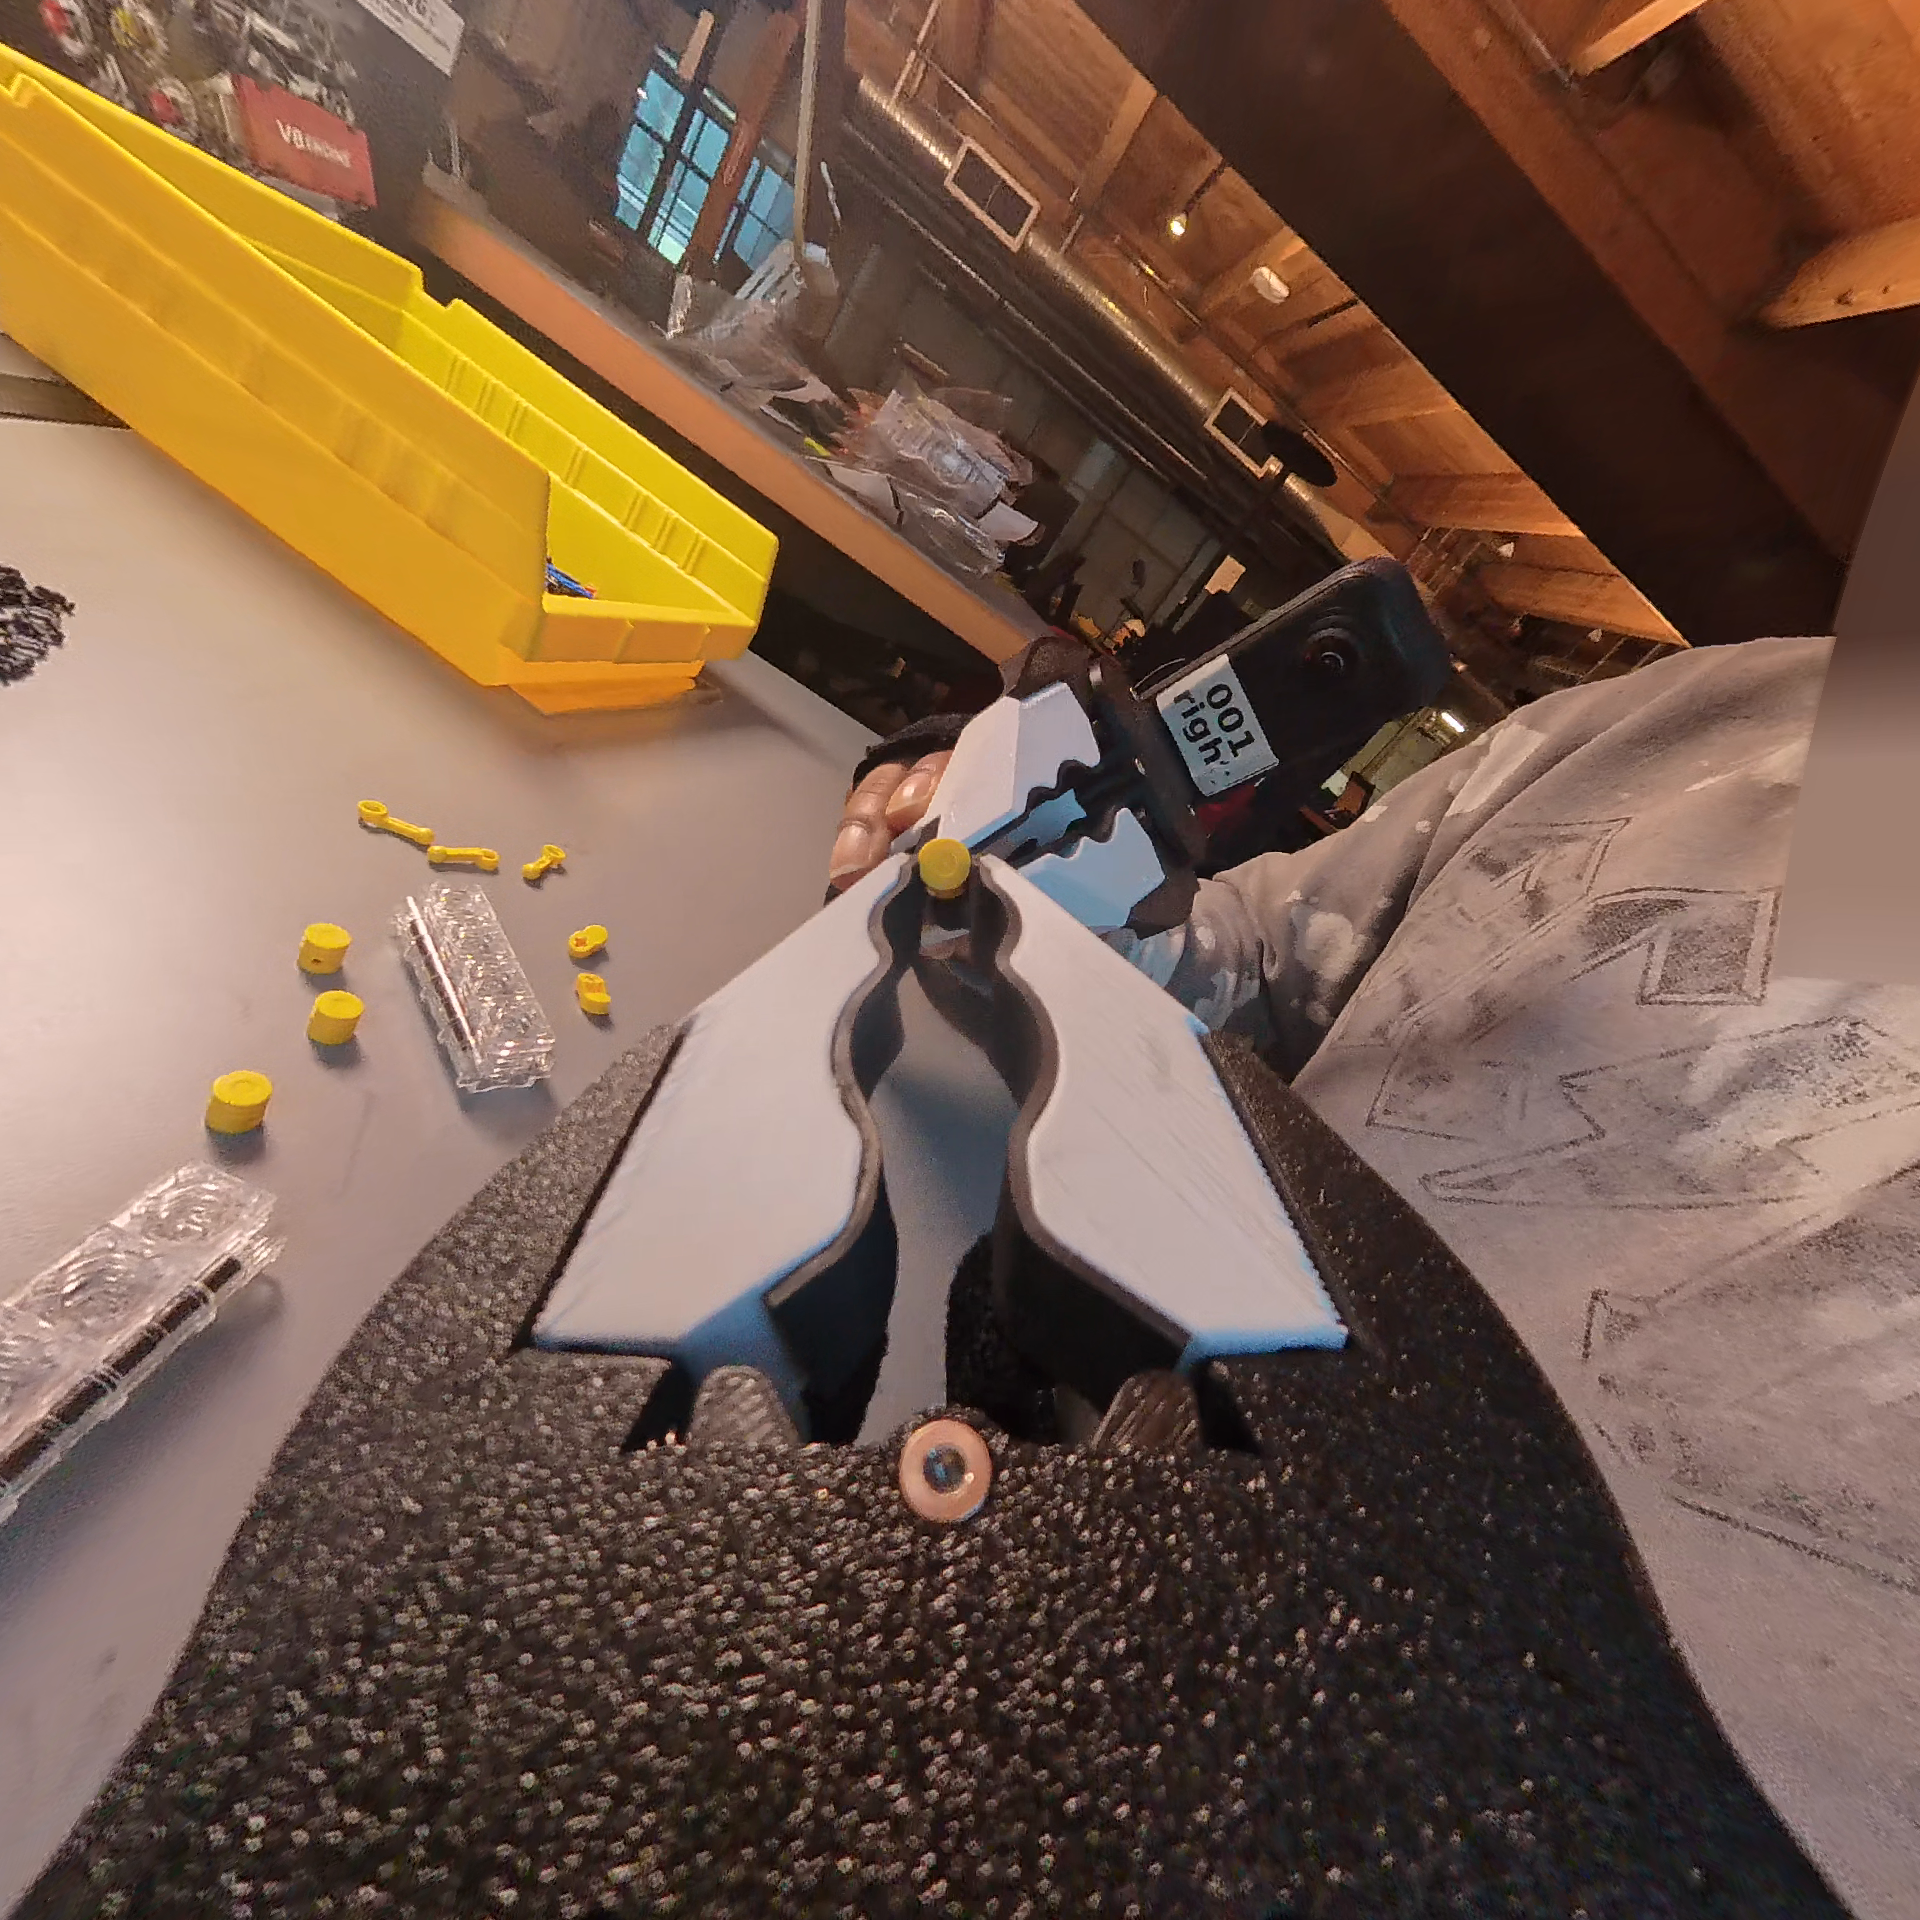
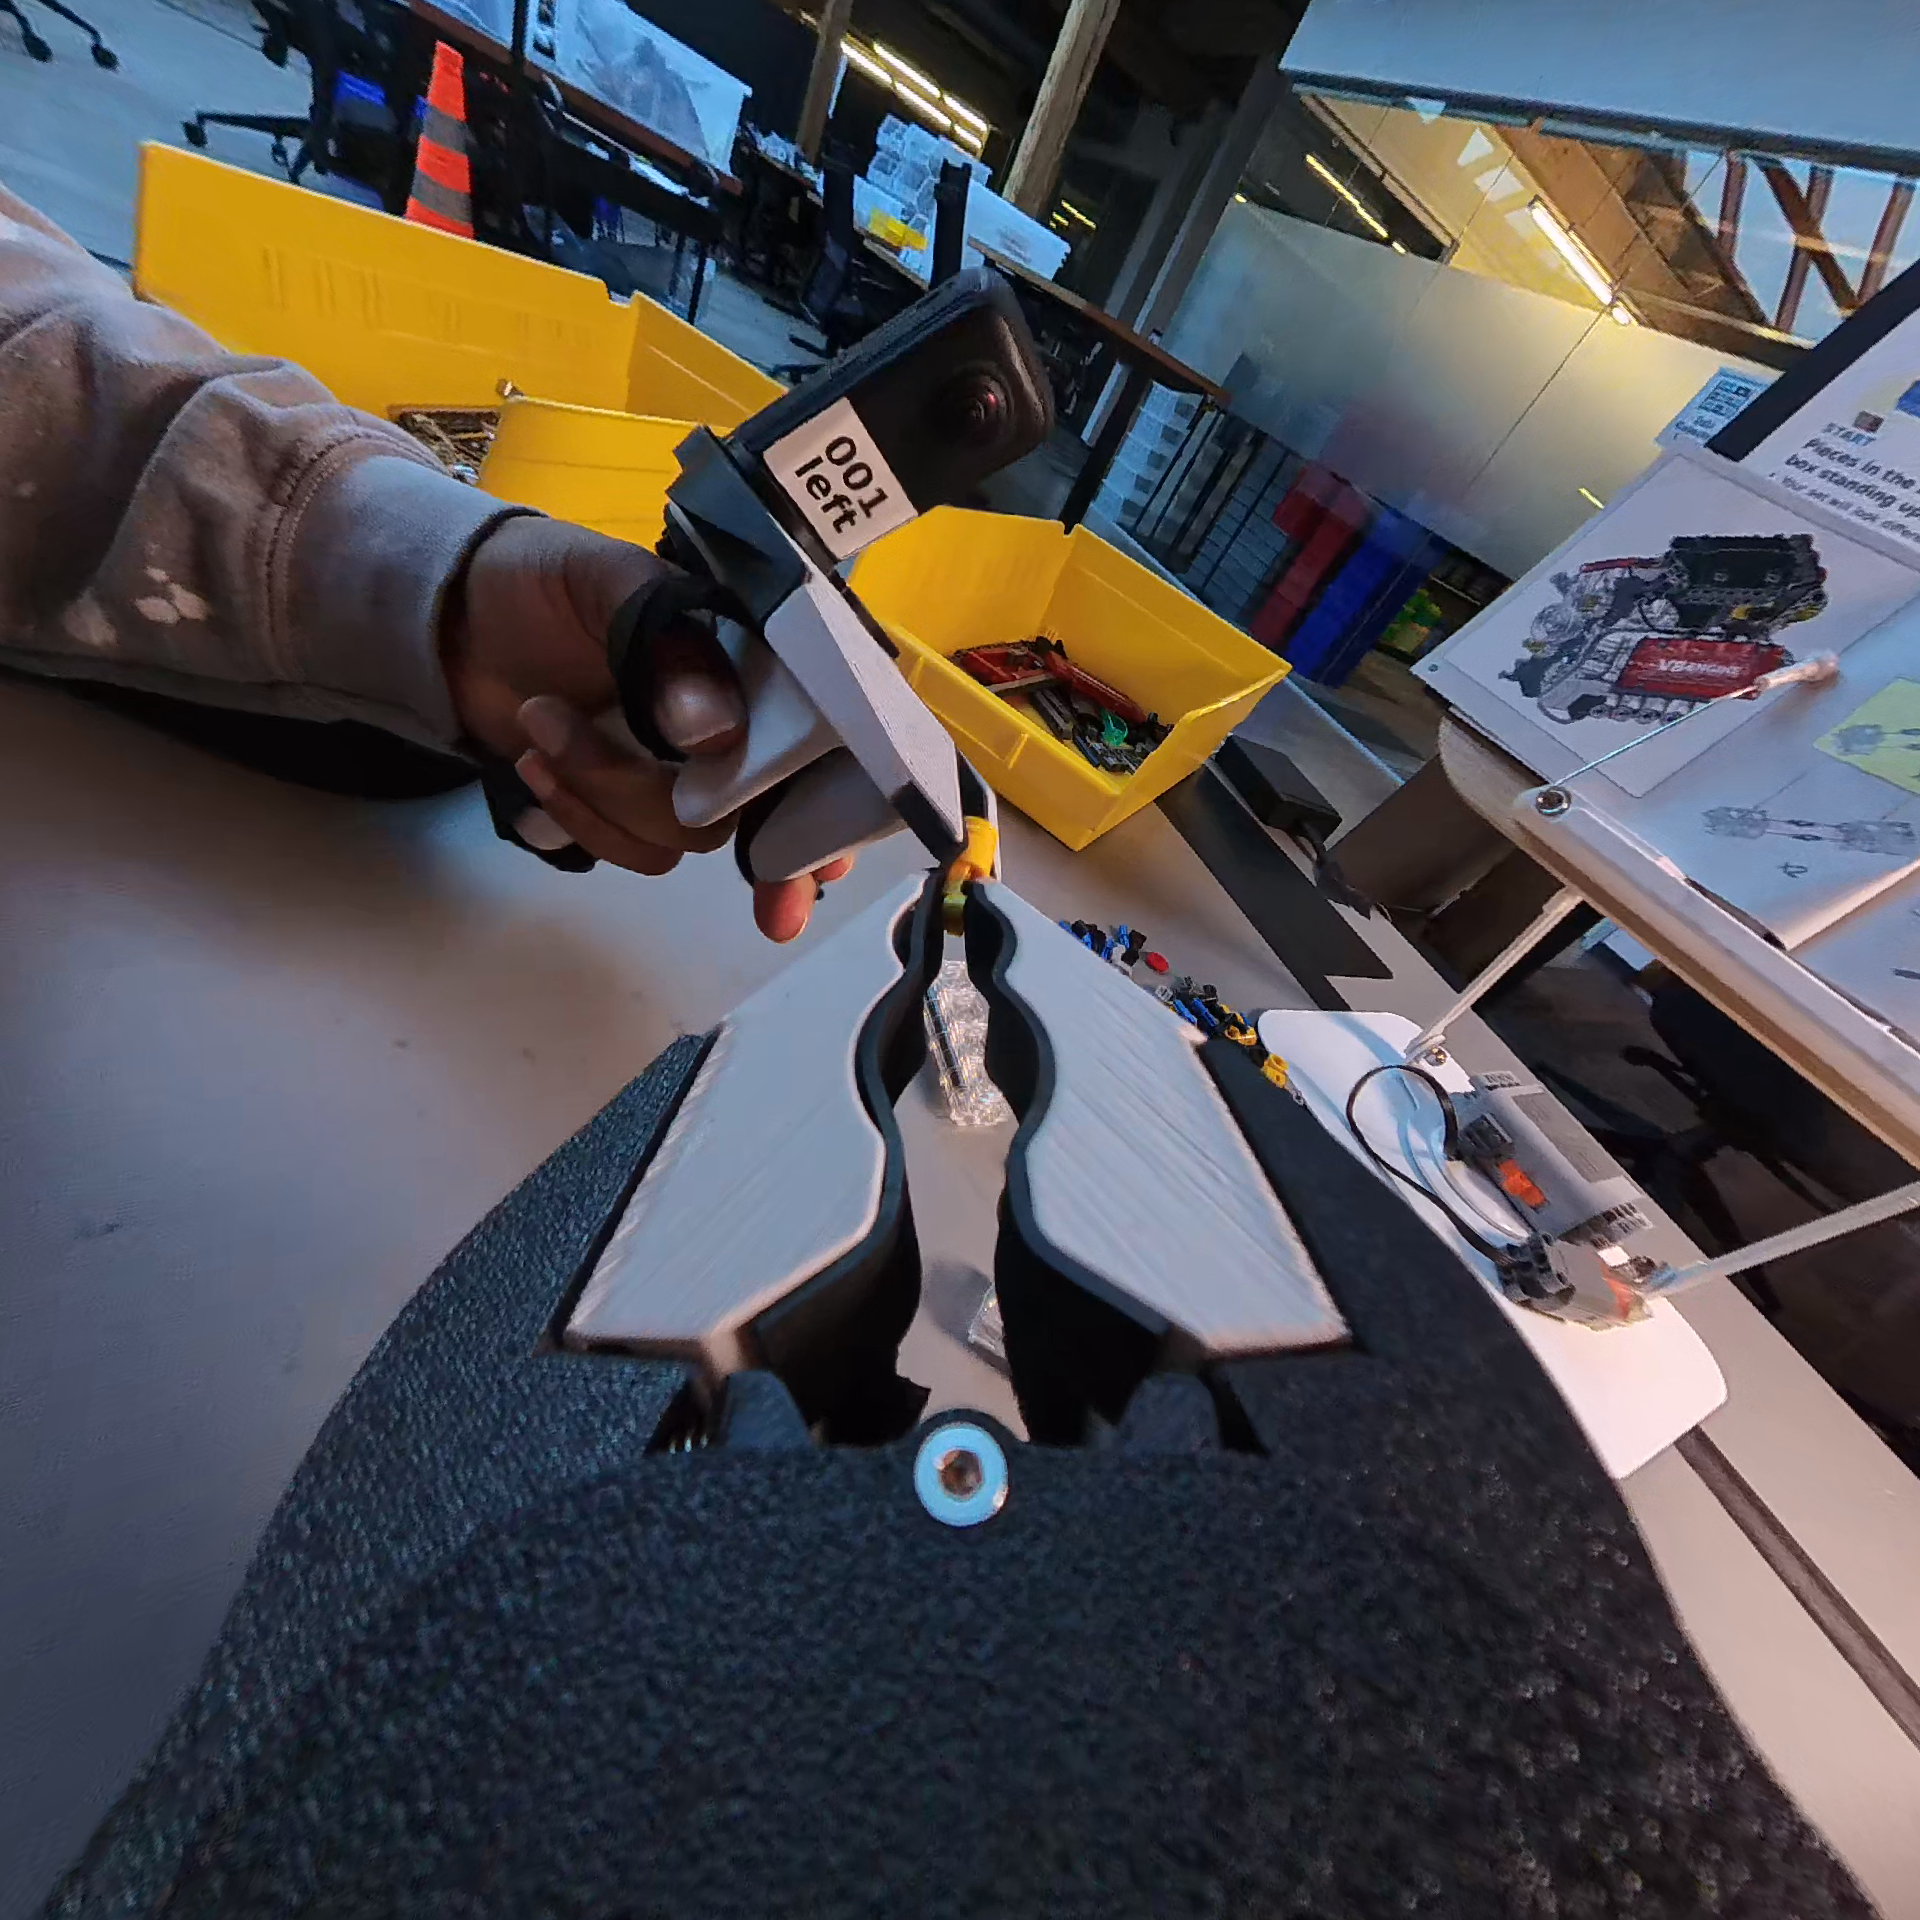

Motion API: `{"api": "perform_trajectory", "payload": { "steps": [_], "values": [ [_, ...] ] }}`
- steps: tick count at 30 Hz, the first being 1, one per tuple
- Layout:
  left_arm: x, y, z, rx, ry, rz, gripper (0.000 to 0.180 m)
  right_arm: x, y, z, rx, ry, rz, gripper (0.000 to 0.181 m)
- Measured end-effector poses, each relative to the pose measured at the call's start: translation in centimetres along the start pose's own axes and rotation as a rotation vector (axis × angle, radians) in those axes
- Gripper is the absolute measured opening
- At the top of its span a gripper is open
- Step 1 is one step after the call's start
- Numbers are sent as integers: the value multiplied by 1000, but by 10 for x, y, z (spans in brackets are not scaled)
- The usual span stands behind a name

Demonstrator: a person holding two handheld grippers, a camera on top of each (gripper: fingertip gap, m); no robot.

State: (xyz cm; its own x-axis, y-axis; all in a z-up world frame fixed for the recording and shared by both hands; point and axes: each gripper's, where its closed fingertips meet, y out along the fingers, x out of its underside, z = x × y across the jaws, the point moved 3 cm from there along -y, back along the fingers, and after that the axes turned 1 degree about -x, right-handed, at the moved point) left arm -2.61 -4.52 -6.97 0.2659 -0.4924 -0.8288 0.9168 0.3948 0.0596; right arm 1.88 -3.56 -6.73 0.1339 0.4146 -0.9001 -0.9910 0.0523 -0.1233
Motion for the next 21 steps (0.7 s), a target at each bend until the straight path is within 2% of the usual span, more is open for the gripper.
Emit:
{"api": "perform_trajectory", "payload": {
  "steps": [4, 15, 21],
  "values": [
    [-2, 3, 3, 20, 21, 6, 7, -2, -3, 1, 6, -1, 31, 2],
    [-6, 3, 1, 288, -368, 220, 8, -5, -4, 7, 45, -48, 93, 4],
    [-1, 4, 6, 157, -128, 102, 22, -4, -4, 7, 35, -54, 83, 4]
  ]
}}
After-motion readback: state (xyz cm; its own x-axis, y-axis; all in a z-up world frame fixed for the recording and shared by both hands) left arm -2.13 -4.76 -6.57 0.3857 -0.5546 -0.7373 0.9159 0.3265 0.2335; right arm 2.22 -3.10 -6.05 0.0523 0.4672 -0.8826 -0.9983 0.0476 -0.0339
